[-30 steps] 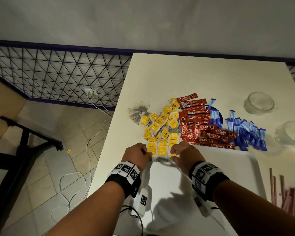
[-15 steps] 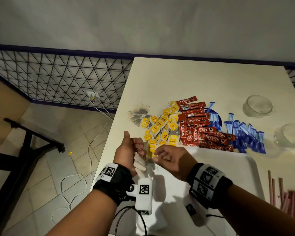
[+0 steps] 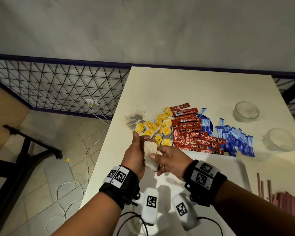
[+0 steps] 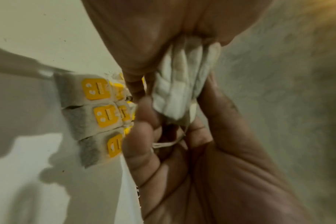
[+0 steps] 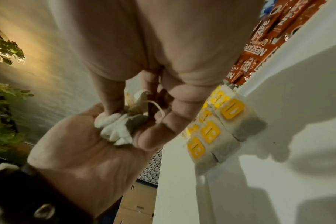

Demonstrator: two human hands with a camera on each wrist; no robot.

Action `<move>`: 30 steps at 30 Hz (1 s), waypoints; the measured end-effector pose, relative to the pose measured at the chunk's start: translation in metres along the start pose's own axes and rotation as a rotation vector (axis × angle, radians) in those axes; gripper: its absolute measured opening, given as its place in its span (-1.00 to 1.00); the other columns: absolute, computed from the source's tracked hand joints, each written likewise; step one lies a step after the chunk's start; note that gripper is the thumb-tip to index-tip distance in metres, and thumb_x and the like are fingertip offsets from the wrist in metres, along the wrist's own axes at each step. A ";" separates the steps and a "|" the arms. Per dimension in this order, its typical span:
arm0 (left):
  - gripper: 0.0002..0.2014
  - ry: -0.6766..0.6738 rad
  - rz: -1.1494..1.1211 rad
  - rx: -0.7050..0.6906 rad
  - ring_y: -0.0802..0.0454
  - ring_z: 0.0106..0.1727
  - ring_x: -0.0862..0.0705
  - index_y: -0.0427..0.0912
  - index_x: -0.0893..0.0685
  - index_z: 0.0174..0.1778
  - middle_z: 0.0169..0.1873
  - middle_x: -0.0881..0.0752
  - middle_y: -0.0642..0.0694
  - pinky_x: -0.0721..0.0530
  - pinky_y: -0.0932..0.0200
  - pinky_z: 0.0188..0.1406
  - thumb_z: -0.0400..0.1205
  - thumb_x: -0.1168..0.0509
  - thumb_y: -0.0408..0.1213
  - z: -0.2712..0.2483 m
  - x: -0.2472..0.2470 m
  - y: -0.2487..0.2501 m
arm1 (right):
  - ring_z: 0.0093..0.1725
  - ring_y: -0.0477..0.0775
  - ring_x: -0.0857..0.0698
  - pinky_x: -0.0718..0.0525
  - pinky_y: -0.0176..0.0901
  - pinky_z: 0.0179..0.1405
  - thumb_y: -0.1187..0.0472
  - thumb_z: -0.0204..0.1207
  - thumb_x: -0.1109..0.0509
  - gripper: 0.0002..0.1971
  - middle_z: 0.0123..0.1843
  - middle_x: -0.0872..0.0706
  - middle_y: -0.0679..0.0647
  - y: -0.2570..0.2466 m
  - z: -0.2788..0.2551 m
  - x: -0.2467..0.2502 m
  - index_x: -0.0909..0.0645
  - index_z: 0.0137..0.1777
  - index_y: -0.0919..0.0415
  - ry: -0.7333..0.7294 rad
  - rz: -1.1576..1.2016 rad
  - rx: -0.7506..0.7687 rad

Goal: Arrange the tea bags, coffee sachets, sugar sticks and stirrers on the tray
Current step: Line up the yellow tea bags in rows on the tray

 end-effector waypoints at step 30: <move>-0.82 0.133 0.154 -0.168 -0.10 -0.47 -0.62 -0.34 -0.63 -0.16 -0.47 -0.68 -0.24 -0.79 -0.14 -0.37 0.59 -0.12 -0.55 -0.008 0.026 0.008 | -0.31 0.21 -0.69 -0.72 0.14 -0.12 0.03 0.55 -0.40 -0.73 -0.35 -0.73 0.20 -0.011 -0.002 0.044 -0.59 -0.25 0.22 0.471 -0.414 0.110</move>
Point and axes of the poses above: each hand's wrist, its own z-axis towards the middle knuckle, its own x-axis out of the back of the hand, y = z × x, the point moved 4 cm from there along z, towards the middle knuckle
